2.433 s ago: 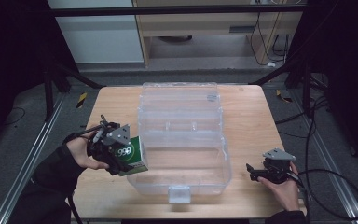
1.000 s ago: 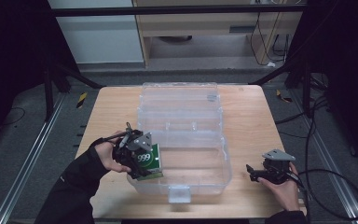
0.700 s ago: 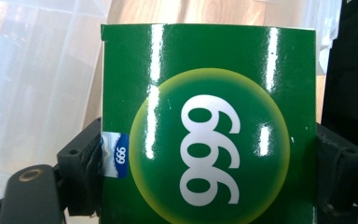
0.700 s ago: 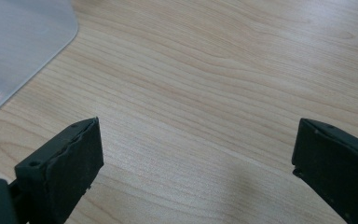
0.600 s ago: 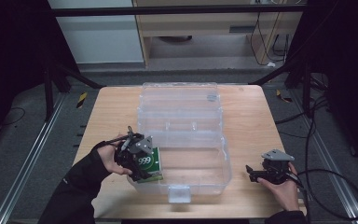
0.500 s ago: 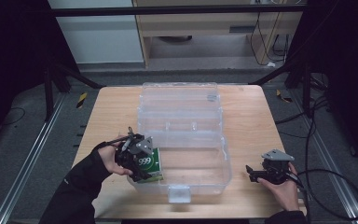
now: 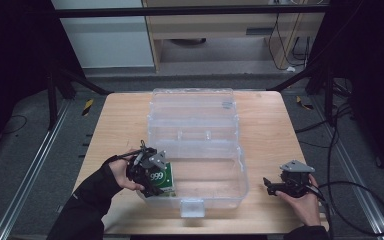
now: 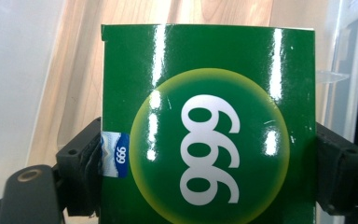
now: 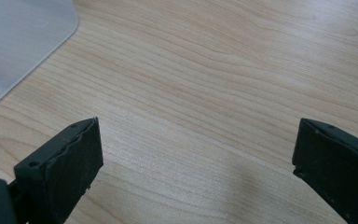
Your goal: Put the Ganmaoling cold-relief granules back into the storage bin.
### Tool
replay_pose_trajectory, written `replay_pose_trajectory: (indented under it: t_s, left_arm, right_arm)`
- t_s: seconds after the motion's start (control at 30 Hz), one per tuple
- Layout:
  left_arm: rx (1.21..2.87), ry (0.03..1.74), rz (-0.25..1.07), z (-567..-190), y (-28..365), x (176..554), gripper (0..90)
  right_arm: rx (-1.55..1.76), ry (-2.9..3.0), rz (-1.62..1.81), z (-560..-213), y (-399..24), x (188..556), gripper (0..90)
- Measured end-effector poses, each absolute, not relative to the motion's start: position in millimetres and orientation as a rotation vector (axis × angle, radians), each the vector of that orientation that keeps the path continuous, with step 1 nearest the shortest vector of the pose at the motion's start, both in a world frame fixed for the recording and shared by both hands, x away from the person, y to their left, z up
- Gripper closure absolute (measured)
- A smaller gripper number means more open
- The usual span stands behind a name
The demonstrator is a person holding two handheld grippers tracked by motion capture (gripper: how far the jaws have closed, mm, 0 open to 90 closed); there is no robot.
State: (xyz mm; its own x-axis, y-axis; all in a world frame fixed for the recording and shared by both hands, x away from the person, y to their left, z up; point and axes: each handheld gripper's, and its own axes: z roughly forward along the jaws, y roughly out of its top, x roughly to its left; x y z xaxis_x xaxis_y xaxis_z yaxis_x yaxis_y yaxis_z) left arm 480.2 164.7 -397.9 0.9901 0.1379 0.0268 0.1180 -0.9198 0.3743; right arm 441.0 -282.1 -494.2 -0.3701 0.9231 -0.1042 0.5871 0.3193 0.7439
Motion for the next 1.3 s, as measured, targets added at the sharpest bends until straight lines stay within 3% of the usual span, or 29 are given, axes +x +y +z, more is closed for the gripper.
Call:
replay_pose_trajectory:
  t_s: [0.6, 0.77, 1.3]
  left_arm:
    - [2.778, 0.186, 0.05, -412, 166, 483, 13.5]
    - [2.768, 0.256, 0.035, -413, 166, 479, 13.6]
    - [2.783, 0.2, 0.068, -411, 164, 481, 13.1]
  right_arm:
    - [1.33, 2.075, 0.84, -495, -282, 441, 1.8]
    - [1.331, 2.076, 0.839, -495, -282, 441, 1.6]
    - [1.333, 2.082, 0.831, -495, -282, 441, 1.4]
